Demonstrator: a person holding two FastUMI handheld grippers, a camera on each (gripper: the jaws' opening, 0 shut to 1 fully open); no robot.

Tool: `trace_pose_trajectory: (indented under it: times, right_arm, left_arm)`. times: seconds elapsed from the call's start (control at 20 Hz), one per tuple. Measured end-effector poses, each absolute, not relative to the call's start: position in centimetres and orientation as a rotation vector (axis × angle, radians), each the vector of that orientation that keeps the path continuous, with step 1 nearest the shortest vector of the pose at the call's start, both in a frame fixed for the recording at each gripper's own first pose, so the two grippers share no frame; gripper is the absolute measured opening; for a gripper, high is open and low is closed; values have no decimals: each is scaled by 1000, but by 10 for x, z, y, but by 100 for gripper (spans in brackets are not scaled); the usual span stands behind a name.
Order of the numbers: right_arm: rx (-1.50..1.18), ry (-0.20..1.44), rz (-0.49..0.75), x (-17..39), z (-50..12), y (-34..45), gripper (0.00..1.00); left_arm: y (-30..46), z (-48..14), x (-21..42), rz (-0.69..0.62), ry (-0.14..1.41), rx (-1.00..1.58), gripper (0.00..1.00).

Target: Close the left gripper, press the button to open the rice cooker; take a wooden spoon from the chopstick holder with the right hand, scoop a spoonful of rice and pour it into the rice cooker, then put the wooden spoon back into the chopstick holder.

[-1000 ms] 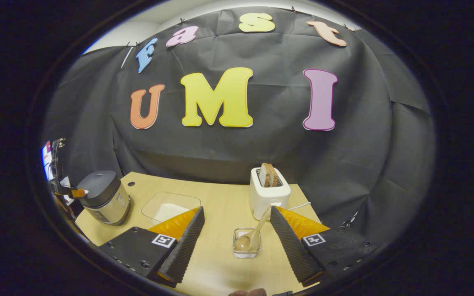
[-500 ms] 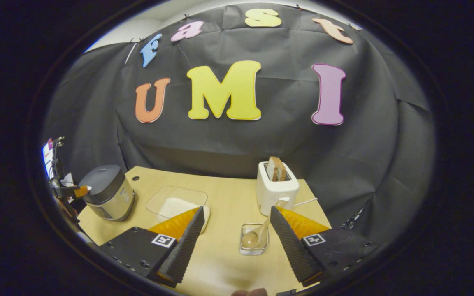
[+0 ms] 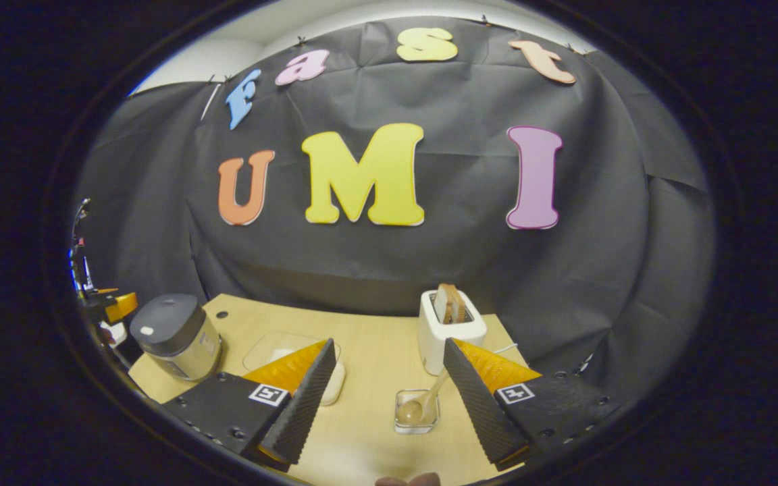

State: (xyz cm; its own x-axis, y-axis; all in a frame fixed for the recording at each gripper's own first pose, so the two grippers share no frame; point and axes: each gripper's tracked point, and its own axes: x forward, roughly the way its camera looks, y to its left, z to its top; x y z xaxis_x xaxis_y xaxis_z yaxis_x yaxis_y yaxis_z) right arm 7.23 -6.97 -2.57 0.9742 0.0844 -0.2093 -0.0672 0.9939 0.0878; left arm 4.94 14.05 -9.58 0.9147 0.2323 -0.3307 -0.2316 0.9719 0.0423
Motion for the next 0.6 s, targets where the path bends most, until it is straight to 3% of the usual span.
trace_pose_trajectory:
  times: [0.35, 0.4, 0.45, 0.55, 0.6]
  right_arm:
    - [114, 19, 59, 57, 58, -67, 95]
    - [106, 6, 58, 53, 62, -65, 93]
    - [92, -18, 66, 49, 67, -62, 95]
    - [66, -59, 47, 45, 70, -61, 92]
    - [56, -56, 34, 40, 67, -60, 96]
  left_arm:
    - [58, 10, 66, 89, 116, -100, 95]
    - [52, 20, 62, 84, 92, -105, 91]
    - [48, 26, 57, 78, 66, -101, 96]
    - [38, 34, 51, 55, 20, -73, 96]
    - [34, 34, 47, 47, 11, -42, 91]
